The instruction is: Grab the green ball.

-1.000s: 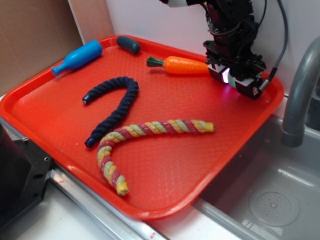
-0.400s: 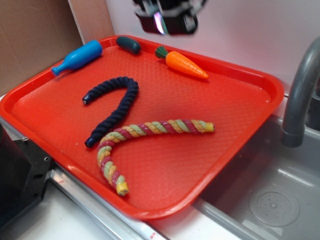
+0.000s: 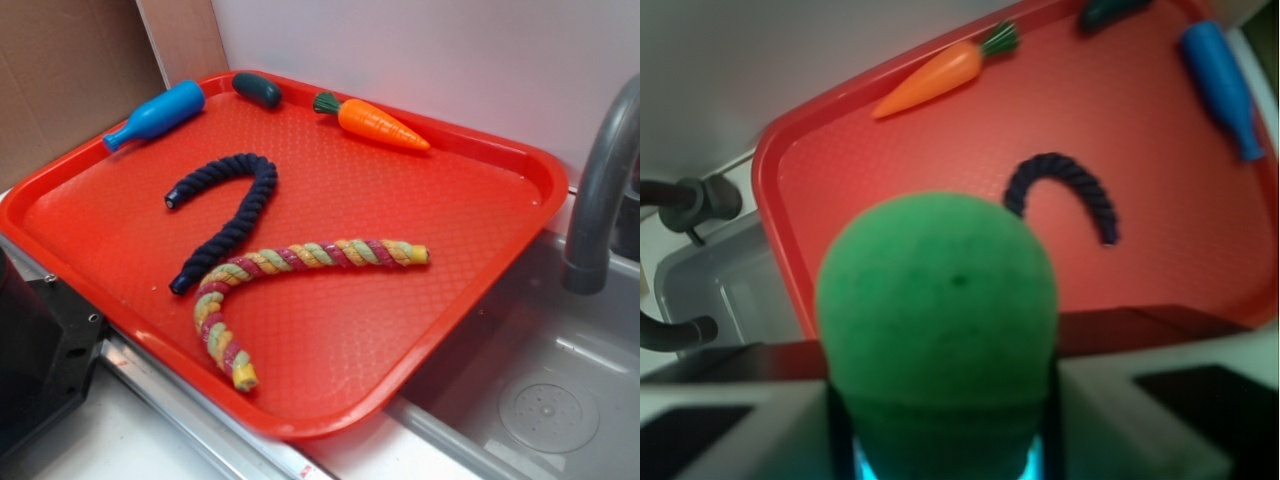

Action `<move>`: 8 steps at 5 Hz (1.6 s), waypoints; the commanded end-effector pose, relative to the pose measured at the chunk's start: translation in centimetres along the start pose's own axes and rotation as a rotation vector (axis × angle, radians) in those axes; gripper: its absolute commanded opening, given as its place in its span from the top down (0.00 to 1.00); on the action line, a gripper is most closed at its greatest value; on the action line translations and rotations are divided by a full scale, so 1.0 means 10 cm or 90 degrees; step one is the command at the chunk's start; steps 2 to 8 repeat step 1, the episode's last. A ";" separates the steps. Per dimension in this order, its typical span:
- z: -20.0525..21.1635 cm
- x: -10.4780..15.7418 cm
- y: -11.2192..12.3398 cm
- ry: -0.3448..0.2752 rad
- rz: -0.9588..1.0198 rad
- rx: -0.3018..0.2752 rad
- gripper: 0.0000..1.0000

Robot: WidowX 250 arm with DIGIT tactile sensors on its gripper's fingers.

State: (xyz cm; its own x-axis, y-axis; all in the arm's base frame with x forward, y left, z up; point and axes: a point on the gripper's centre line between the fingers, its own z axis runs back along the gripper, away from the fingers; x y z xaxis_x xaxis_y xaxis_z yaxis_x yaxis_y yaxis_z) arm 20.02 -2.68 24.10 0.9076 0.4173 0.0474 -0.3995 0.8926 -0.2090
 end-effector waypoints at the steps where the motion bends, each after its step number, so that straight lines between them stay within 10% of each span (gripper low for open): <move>1: 0.19 0.01 0.05 -0.051 0.024 0.027 1.00; 8: 0.19 0.01 0.05 -0.051 0.024 0.027 1.00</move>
